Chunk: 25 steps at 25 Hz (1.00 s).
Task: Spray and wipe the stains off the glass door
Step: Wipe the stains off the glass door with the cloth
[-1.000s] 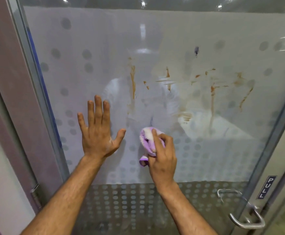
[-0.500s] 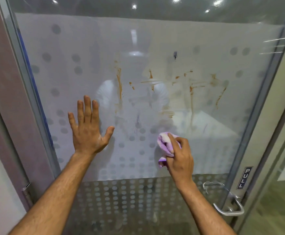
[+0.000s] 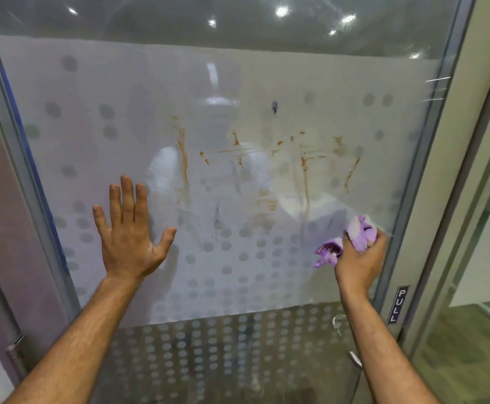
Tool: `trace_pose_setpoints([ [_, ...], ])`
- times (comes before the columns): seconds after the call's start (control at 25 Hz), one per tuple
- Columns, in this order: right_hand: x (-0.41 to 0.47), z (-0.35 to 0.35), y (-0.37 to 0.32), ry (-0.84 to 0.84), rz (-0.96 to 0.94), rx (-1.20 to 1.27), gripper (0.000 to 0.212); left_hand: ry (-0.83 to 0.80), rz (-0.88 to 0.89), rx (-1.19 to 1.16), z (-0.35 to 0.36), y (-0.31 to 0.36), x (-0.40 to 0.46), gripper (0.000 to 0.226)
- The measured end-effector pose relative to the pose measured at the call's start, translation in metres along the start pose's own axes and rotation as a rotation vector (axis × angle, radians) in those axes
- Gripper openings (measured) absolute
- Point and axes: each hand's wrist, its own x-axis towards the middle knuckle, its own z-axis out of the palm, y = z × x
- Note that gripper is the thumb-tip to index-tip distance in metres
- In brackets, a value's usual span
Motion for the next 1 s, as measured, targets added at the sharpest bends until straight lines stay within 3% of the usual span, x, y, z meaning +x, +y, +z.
trace_pose_setpoints([
  [0.16, -0.03, 0.018, -0.011, -0.034, -0.169, -0.038, 0.03, 0.007, -0.002, 0.003, 0.003, -0.001, 0.0, 0.104],
  [0.32, -0.094, 0.048, -0.029, -0.303, -0.34, -0.03, 0.031, 0.003, 0.002, 0.009, 0.003, -0.001, 0.0, 0.104],
  [0.44, -0.129, 0.061, -0.034, -0.541, -0.532, -0.174, 0.055, 0.0, -0.002, 0.012, 0.001, 0.0, 0.0, 0.105],
  [0.56, -0.126, 0.055, -0.028, -0.665, -0.65, -0.286, 0.074, -0.01, -0.003, 0.005, -0.001, 0.0, 0.0, 0.105],
  [0.64, -0.104, 0.045, -0.024, -0.599, -0.567, -0.267, 0.072, -0.012, -0.004, 0.004, -0.001, 0.0, 0.001, 0.104],
  [0.88, 0.011, -0.001, -0.012, -0.044, -0.208, -0.119, 0.029, 0.0, -0.005, -0.001, 0.0, 0.0, 0.0, 0.103],
  [1.0, 0.038, -0.013, -0.004, 0.027, -0.024, -0.06, 0.025, 0.007, -0.006, -0.005, 0.001, -0.001, -0.001, 0.103],
])
